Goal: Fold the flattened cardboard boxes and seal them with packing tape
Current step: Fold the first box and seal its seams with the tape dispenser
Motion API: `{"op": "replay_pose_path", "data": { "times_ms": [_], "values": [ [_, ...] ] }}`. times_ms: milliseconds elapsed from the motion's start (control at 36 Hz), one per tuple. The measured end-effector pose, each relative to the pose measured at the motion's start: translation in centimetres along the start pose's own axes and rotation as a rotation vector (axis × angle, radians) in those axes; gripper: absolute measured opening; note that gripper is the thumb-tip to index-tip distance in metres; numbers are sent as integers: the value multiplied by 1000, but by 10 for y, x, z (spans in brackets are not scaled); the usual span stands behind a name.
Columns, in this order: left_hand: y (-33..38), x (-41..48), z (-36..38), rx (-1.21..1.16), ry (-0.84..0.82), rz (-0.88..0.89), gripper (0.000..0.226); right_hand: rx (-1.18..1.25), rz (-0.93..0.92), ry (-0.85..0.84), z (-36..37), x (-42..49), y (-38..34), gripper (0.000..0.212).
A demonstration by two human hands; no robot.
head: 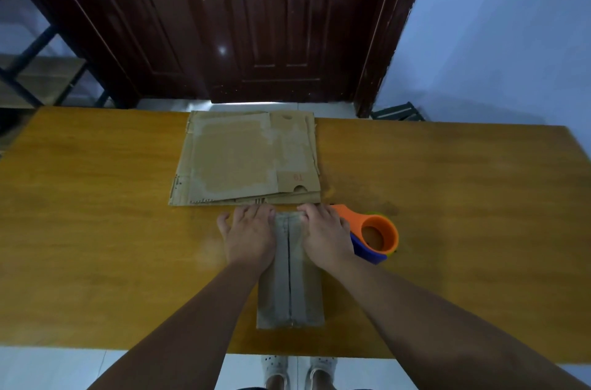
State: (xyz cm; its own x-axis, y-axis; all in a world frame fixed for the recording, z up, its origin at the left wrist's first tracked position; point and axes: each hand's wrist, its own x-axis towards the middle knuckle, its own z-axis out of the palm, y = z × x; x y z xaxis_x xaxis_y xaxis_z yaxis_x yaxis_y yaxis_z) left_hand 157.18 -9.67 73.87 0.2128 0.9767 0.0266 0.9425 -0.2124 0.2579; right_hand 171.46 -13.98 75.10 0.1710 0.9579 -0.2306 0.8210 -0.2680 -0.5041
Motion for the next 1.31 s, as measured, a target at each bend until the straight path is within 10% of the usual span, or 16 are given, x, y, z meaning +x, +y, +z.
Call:
{"op": "replay_pose_path", "data": {
  "times_ms": [361,667,1000,1306],
  "values": [
    [0,-4,-2,-5,-79,-309,53,-57,56,61,5,-3,0,29],
    [2,-1,-5,10,-40,116,30,232,166,176,-1,-17,7,46],
    [17,-24,-33,-249,133,138,23,-255,431,28,-21,-23,54,55],
    [-5,-79,-35,72,-394,540,82,-284,458,-54,-9,-28,73,78]
  ]
}}
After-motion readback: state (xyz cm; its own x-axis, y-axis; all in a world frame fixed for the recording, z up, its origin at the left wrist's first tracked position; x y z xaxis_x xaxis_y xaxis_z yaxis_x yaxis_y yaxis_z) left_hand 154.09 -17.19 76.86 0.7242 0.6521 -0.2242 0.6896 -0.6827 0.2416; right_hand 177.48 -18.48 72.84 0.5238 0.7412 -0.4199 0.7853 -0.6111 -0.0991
